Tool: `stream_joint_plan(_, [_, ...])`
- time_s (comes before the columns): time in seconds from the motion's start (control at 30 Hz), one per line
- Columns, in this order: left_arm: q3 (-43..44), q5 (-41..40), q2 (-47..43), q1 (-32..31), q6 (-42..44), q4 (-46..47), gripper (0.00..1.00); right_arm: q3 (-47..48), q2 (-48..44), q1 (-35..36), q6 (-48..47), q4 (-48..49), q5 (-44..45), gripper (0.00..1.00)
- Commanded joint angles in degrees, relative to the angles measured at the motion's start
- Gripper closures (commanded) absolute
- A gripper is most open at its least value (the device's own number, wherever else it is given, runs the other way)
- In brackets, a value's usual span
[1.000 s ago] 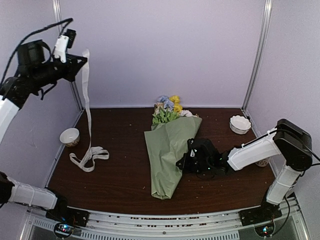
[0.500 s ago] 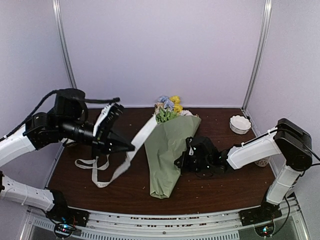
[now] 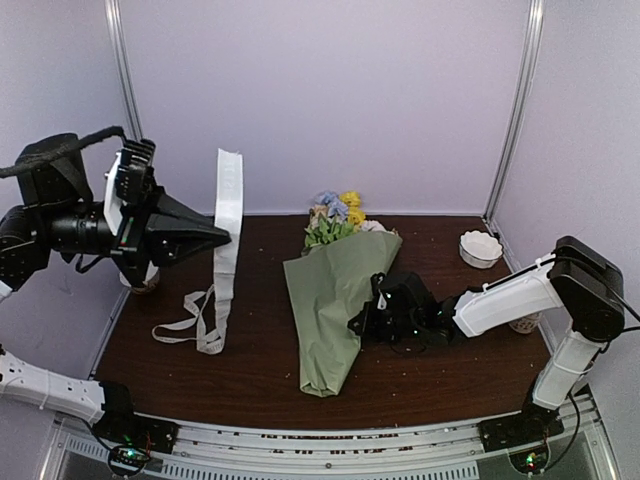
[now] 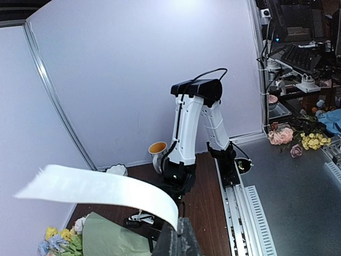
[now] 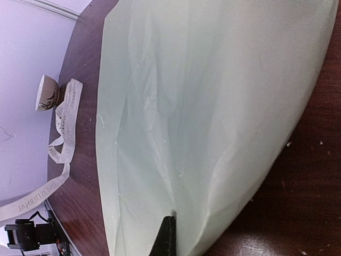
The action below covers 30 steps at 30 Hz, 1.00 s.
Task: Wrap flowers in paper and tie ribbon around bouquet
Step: Place the ribbon at the center of the board.
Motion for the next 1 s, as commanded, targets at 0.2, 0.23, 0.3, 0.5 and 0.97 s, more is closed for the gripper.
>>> stream_joint_plan(0.2, [-9.93, 11.13, 5.99, -1.27, -1.90, 4.23, 1.00, 1.47, -0.57, -0.42, -1.55, -0.78, 0.90, 1.00])
stream_joint_plan(0.23, [-10.32, 10.78, 6.49, -1.45, -1.21, 3.59, 1.00, 1.58, -0.49, -0.39, -1.56, -0.85, 0.96, 1.00])
stream_joint_plan(0.3, [-10.93, 9.52, 8.98, -2.96, -0.07, 2.13, 1.00, 2.07, -0.12, -0.42, -1.57, -1.31, 1.01, 1.00])
stream_joint_plan(0.5, [-13.55, 4.23, 19.34, -12.96, 5.06, 5.79, 1.00, 3.47, 0.54, -0.48, -1.21, -2.17, 0.11, 1.00])
stream_joint_plan(0.97, [1.25, -10.97, 49.51, -18.38, 19.70, 4.60, 1.00, 5.13, -2.03, -0.76, -2.42, -6.60, -2.59, 1.00])
